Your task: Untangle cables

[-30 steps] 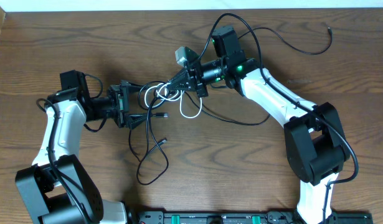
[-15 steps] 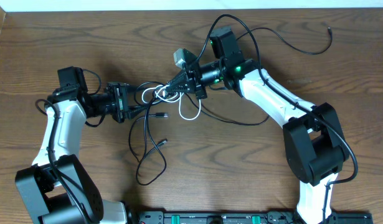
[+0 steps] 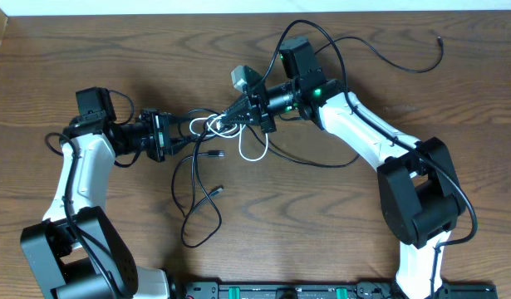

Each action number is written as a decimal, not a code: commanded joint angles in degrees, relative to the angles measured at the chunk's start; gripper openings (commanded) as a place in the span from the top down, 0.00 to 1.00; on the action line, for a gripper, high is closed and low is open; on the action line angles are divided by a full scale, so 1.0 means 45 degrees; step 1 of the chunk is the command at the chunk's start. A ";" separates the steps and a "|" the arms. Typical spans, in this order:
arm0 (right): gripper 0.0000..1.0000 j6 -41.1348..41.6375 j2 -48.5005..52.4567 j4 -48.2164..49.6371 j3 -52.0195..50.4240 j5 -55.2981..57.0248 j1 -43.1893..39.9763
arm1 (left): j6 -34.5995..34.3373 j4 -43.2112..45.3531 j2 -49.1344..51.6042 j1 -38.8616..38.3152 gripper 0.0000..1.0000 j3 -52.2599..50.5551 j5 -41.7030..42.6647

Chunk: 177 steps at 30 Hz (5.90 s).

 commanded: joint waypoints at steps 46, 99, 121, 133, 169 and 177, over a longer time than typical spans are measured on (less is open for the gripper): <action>0.99 -0.0097 -0.0039 -0.1734 0.0019 0.3628 0.0209 | 0.6081 0.5032 -0.0180 -0.0136 0.93 0.0282 0.2127; 0.64 -0.1151 -0.0039 -0.2283 0.0019 0.7329 0.0996 | 0.2361 0.7378 -0.0180 -0.2846 0.93 0.0053 0.1622; 0.99 -0.1496 -0.0039 -0.1894 0.0019 0.3070 0.1258 | 0.2715 0.7427 -0.0180 -0.2953 0.93 -0.0005 -0.3070; 0.96 -0.2448 -0.0039 -0.3604 0.0019 0.4843 0.1243 | 0.1598 1.5601 -0.0185 -0.2939 0.93 -0.0005 -0.0748; 0.05 0.4051 -0.0039 -0.3400 0.0019 0.3395 -0.0860 | 0.5105 0.8918 -0.0180 -0.2025 0.93 -0.0005 0.0223; 0.43 0.5843 -0.0039 -0.3279 0.0019 0.3385 -0.0860 | 0.5498 0.8918 -0.0180 -0.2025 0.93 -0.0010 0.0112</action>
